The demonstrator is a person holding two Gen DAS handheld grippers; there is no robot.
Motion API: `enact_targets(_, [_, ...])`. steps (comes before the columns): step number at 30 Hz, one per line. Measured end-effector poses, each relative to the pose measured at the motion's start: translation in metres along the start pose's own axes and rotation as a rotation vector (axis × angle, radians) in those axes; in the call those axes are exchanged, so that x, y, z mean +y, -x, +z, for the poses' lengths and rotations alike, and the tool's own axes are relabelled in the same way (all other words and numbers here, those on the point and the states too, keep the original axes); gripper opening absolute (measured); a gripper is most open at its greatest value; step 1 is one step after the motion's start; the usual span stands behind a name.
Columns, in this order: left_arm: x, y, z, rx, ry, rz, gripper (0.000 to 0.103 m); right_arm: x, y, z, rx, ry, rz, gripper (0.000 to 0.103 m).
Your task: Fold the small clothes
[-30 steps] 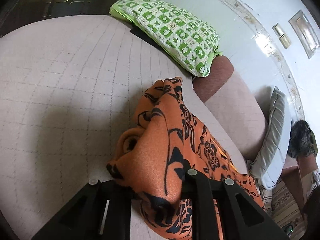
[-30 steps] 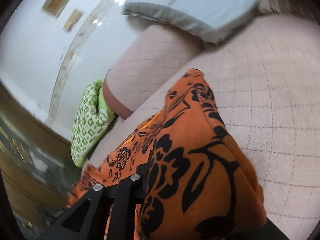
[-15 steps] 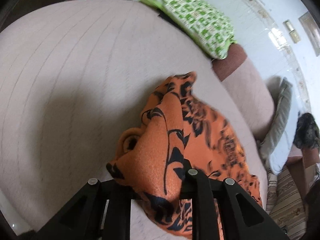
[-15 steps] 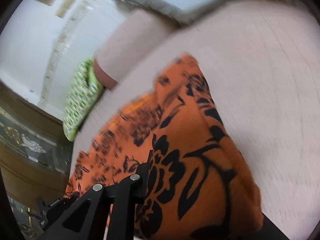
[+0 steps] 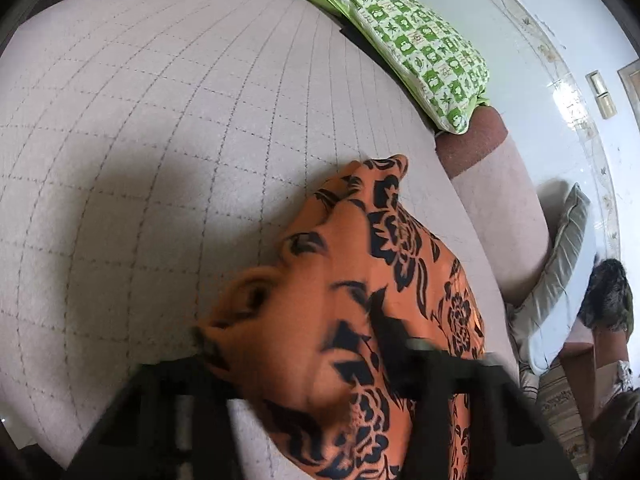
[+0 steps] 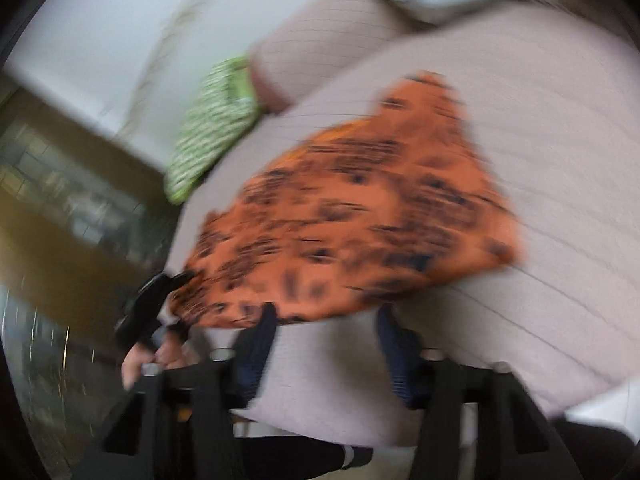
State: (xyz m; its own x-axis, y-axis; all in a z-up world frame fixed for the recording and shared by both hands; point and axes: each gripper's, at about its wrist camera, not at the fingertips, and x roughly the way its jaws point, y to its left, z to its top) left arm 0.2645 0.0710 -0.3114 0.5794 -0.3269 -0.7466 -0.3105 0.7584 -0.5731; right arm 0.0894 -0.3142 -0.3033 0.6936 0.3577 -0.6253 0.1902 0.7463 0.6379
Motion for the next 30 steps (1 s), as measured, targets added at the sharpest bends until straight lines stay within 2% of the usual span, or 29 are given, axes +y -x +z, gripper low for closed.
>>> enact_targets(4, [0.001, -0.007, -0.003, -0.007, -0.004, 0.005, 0.03, 0.047, -0.053, 0.019, 0.001, 0.102, 0.036, 0.031])
enact_targets(7, [-0.002, -0.006, -0.006, -0.032, -0.05, 0.005, 0.029, 0.061, -0.088, 0.028, 0.008, 0.072, 0.065, 0.031])
enact_targets(9, [-0.003, -0.004, -0.006, -0.038, -0.074, -0.002, 0.029, 0.06, -0.121, 0.033, 0.023, 0.038, 0.007, 0.03])
enact_targets(10, [-0.003, -0.002, -0.006, -0.042, -0.083, -0.009, 0.028, 0.049, -0.146, 0.031, 0.082, 0.0, -0.066, 0.021])
enact_targets(11, [-0.005, 0.0, -0.006, -0.047, -0.097, -0.015, 0.028, 0.037, -0.159, 0.028, 0.092, -0.045, -0.072, 0.018])
enact_targets(12, [-0.007, 0.003, -0.006, -0.057, -0.113, -0.017, 0.028, 0.033, -0.154, 0.029, 0.061, -0.08, -0.048, 0.018])
enact_targets(13, [-0.011, 0.006, -0.007, -0.068, -0.136, -0.02, 0.028, 0.034, -0.152, 0.032, 0.079, -0.094, -0.038, 0.021])
enact_targets(15, [-0.022, 0.014, -0.009, -0.098, -0.186, -0.023, 0.028, 0.033, -0.147, 0.037, 0.121, -0.08, -0.01, 0.021])
enact_targets(19, [-0.055, 0.032, -0.022, -0.157, -0.308, -0.021, 0.027, 0.003, -0.131, 0.038, 0.158, -0.255, 0.094, 0.021])
enact_targets(20, [-0.067, 0.037, -0.028, -0.169, -0.353, -0.025, 0.027, -0.001, -0.127, 0.04, 0.156, -0.278, 0.094, 0.021])
enact_targets(27, [-0.152, 0.058, -0.08, -0.173, -0.589, -0.072, 0.026, -0.031, -0.075, 0.068, 0.029, -0.315, 0.089, 0.022])
enact_targets(30, [-0.193, 0.055, -0.108, -0.151, -0.659, -0.113, 0.026, -0.051, -0.05, 0.08, -0.022, -0.338, 0.123, 0.022])
